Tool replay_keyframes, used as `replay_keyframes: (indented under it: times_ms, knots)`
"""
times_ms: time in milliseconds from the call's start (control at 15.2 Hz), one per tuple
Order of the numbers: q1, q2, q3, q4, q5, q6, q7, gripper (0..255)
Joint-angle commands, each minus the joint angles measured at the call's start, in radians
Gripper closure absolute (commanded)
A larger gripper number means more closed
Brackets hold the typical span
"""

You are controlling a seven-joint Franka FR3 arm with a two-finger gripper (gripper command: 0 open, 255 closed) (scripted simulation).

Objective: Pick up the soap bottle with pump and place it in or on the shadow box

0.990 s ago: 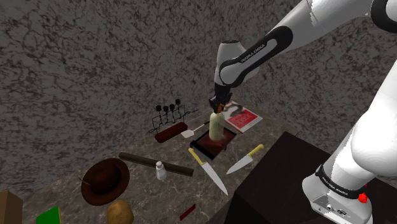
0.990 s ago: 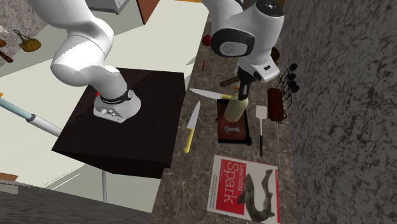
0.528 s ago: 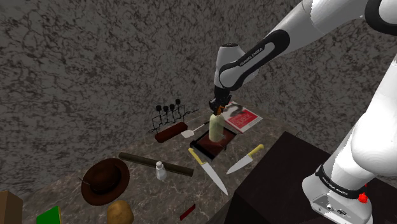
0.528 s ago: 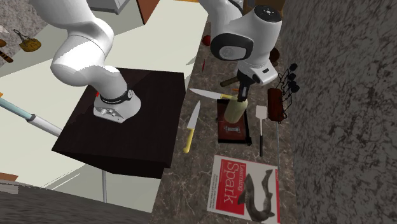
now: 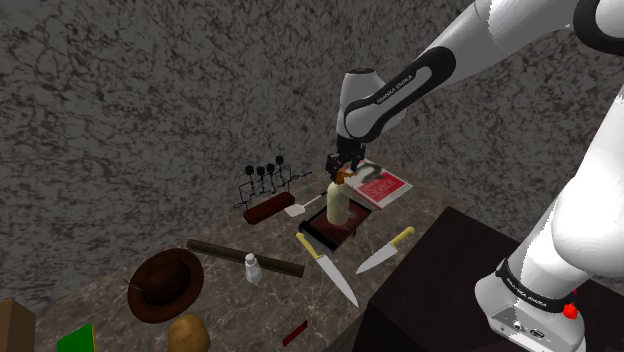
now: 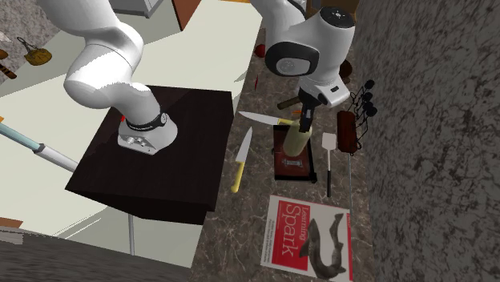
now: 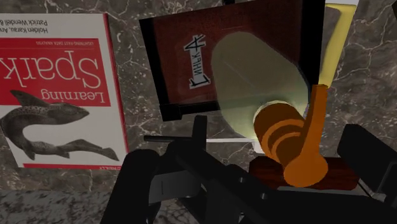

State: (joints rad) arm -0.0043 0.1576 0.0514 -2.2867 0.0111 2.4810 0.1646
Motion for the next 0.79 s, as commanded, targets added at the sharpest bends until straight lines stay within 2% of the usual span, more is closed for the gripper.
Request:
replay_keyframes:
  times_ms: [0, 198, 726]
  knots:
    - [-0.001, -0.026, 0.0, 0.005, 0.002, -0.031, -0.001, 0]
    - [-0.002, -0.094, 0.0, 0.027, 0.005, -0.121, -0.004, 0]
    - [-0.002, -0.094, 0.0, 0.027, 0.005, -0.121, -0.004, 0]
